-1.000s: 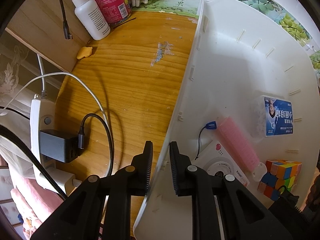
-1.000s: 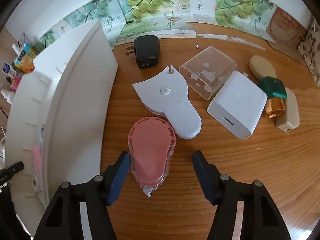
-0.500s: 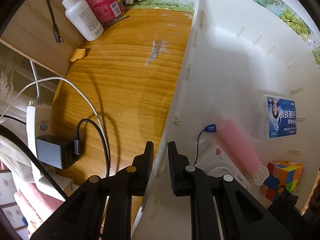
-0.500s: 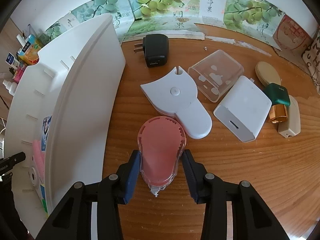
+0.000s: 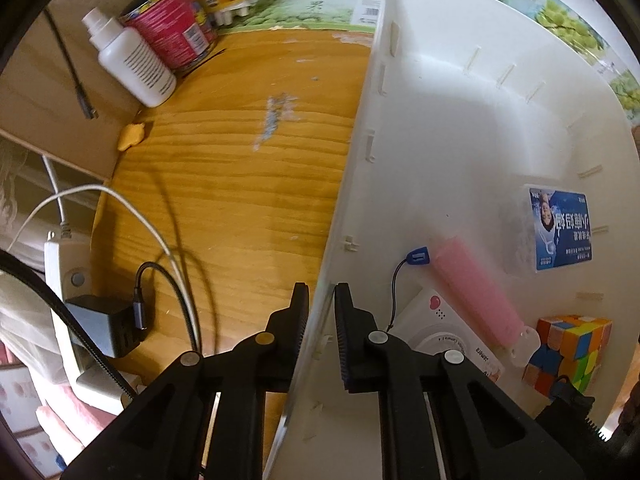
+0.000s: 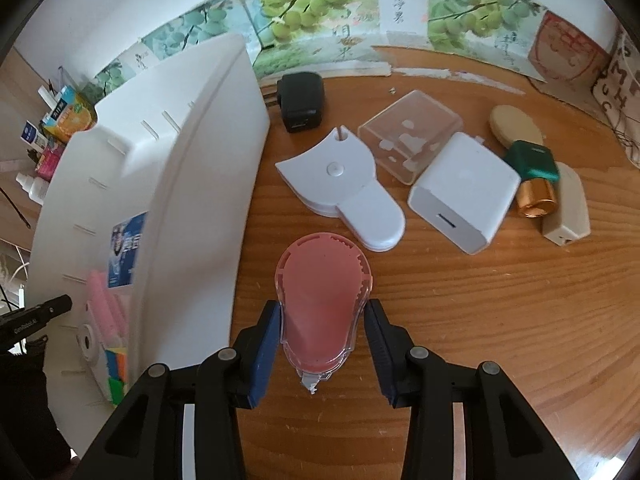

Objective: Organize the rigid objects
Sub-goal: 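Carry the pink tape dispenser into the tray beside the cube and release it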

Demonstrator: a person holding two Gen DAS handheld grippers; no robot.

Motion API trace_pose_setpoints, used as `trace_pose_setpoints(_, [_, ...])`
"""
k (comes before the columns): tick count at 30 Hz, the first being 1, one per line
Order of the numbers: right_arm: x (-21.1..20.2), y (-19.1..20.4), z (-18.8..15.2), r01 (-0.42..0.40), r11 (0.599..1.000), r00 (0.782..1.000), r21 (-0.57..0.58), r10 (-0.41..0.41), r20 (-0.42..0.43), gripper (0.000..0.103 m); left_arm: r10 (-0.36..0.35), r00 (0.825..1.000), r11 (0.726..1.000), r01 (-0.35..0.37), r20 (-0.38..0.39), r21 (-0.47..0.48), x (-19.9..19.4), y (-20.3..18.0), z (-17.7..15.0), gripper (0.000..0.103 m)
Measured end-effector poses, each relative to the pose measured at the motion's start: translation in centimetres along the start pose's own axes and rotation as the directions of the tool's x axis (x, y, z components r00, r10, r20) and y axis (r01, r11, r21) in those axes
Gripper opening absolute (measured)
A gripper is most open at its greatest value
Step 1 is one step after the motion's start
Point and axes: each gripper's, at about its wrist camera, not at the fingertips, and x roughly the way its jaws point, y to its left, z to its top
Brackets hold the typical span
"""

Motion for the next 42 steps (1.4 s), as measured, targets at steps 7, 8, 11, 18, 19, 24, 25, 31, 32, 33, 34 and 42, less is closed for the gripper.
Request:
trace_pose_setpoints(7, [-2.7, -1.1, -0.9, 0.019, 0.997, 0.997, 0.07, -0.024, 0.079, 0.043, -0.016, 1.0, 0.999, 0.016, 0.002, 0.044, 0.2, -0.9, -0.1, 0.013])
trace_pose_setpoints(8, [-3.2, -1.3, -1.0, 0.018, 0.997, 0.995, 0.08, -0.025, 0.098, 0.043, -0.017, 1.0, 0.999, 0.017, 0.003, 0.046, 0.1, -0.8, -0.3, 0.013])
trace_pose_setpoints(11, [-4.5, -1.7, -1.4, 0.008, 0.995, 0.987, 0.098, -0.023, 0.157, 0.043, -0.017, 1.0, 0.999, 0.017, 0.004, 0.049, 0.1, -0.7, -0.5, 0.013])
trace_pose_setpoints(18, [-7.1, -1.4, -1.8, -0.026, 0.995, 0.957, 0.097, -0.003, 0.291, 0.043, -0.031, 1.0, 0.998, 0.031, 0.002, 0.056, -0.1, -0.9, -0.6, 0.013])
trace_pose_setpoints(19, [-7.3, -1.3, -1.7, -0.033, 0.995, 0.951, 0.091, 0.004, 0.309, 0.043, -0.032, 0.999, 0.998, 0.032, 0.001, 0.057, -0.1, -0.9, -0.7, 0.013])
trace_pose_setpoints(24, [-8.4, -0.5, -1.8, -0.066, 0.996, 0.928, 0.053, 0.042, 0.371, 0.043, -0.033, 0.999, 0.998, 0.033, -0.005, 0.061, 0.1, -0.8, -0.7, 0.013])
trace_pose_setpoints(25, [-8.6, -0.3, -1.9, -0.072, 0.997, 0.923, 0.041, 0.051, 0.381, 0.043, -0.033, 0.999, 0.998, 0.033, -0.006, 0.061, 0.2, -0.8, -0.7, 0.013])
trace_pose_setpoints(31, [-9.8, 1.6, -2.7, -0.098, 0.994, 0.898, -0.049, 0.11, 0.427, 0.043, -0.03, 0.999, 0.997, 0.031, -0.015, 0.064, 0.6, -0.8, -0.9, 0.013])
trace_pose_setpoints(32, [-10.0, 2.0, -2.8, -0.102, 0.993, 0.894, -0.067, 0.121, 0.432, 0.043, -0.029, 0.999, 0.997, 0.03, -0.016, 0.064, 0.7, -0.7, -0.9, 0.013])
trace_pose_setpoints(33, [-10.1, 2.4, -2.9, -0.106, 0.991, 0.889, -0.085, 0.133, 0.438, 0.043, -0.029, 0.999, 0.997, 0.03, -0.017, 0.064, 0.8, -0.8, -0.9, 0.013])
trace_pose_setpoints(34, [-10.3, 2.7, -3.1, -0.111, 0.988, 0.885, -0.103, 0.145, 0.442, 0.043, -0.028, 0.999, 0.998, 0.029, -0.017, 0.064, 0.9, -0.8, -0.9, 0.013])
trace_pose_setpoints(42, [-10.6, 5.7, -3.9, -0.15, 0.961, 0.873, -0.233, 0.239, 0.424, 0.043, -0.027, 0.999, 0.998, 0.029, -0.023, 0.064, 1.3, -0.8, -1.1, 0.014])
